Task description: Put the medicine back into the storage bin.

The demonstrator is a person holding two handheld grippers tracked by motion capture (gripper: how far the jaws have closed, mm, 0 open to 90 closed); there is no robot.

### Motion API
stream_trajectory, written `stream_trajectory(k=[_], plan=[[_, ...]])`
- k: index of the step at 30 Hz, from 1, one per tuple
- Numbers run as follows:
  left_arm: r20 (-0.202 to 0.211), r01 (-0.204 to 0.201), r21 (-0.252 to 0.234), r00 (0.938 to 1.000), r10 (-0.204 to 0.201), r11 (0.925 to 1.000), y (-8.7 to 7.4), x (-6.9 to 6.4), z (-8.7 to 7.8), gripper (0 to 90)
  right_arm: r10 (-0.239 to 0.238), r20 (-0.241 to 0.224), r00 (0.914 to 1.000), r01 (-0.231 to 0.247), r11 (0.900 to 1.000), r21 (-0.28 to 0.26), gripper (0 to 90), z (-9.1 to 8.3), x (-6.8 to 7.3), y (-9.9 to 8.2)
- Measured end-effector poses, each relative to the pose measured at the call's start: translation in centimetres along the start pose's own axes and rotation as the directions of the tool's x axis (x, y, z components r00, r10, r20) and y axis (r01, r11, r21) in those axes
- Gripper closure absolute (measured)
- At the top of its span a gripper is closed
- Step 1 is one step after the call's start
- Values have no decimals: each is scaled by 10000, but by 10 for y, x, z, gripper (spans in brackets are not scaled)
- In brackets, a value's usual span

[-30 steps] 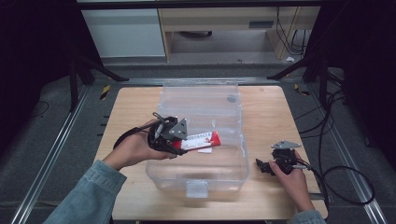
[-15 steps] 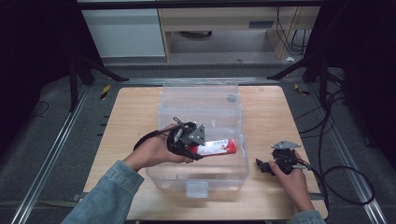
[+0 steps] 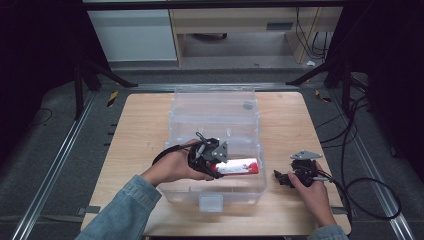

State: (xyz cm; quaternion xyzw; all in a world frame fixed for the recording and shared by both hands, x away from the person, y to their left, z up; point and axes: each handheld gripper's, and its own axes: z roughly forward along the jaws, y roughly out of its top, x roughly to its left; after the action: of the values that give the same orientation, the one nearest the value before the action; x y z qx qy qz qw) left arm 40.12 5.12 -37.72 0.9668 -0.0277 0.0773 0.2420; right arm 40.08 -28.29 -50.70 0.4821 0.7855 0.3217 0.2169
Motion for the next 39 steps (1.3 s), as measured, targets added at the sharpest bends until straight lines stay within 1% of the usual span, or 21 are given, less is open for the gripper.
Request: stream_trajectory(k=[1, 2, 7, 12, 17, 19, 26, 27, 29, 34, 36, 38, 39], plan=[[83, -53, -40, 10000, 53, 10000, 1, 0, 5, 509, 7, 2, 10000, -7, 10000, 0, 5, 0, 0, 0], [83, -53, -40, 10000, 53, 10000, 1, 0, 5, 509, 7, 2, 10000, -7, 10000, 0, 5, 0, 0, 0], [268, -170, 55, 9995, 169, 9998, 7, 0, 15, 509, 4, 2, 10000, -4, 10000, 0, 5, 0, 0, 0], [247, -203, 131, 9995, 200, 9997, 7, 0, 20, 509, -14, 1, 10000, 14, 10000, -6, 4, 0, 0, 0], [405, -135, 169, 9991, 129, 9998, 5, 0, 25, 509, 4, 3, 10000, -4, 10000, 1, 4, 0, 0, 0], [514, -180, 268, 9985, 166, 9995, 4, 1, 28, 509, 7, 3, 10000, -7, 10000, 0, 5, 0, 0, 0], [622, -322, 391, 9976, 298, 9987, 7, 1, 36, 509, 5, 2, 10000, -5, 10000, 0, 5, 0, 0, 0], [633, -406, 466, 9973, 376, 9981, 8, 1, 37, 509, 4, 2, 10000, -4, 10000, -1, 4, 0, 0, 0], [655, -343, 471, 9974, 311, 9983, 9, 0, 40, 508, 5, 1, 10000, -5, 10000, 1, 5, 0, 0, 0], [671, -415, 533, 9970, 378, 9977, 8, 2, 43, 508, 4, 1, 10000, -4, 10000, 0, 5, 0, 0, 0], [693, -331, 515, 9972, 295, 9981, 7, 1, 45, 508, 6, 0, 10000, -6, 10000, 1, 5, 0, 0, 0], [703, -374, 501, 9969, 339, 9980, 6, 1, 46, 508, 4, 2, 10000, -4, 10000, 0, 5, 0, 0, 0], [741, -319, 476, 9968, 283, 9984, 5, 1, 47, 508, 3, 1, 10000, -3, 10000, -1, 5, 0, 0, 0]])
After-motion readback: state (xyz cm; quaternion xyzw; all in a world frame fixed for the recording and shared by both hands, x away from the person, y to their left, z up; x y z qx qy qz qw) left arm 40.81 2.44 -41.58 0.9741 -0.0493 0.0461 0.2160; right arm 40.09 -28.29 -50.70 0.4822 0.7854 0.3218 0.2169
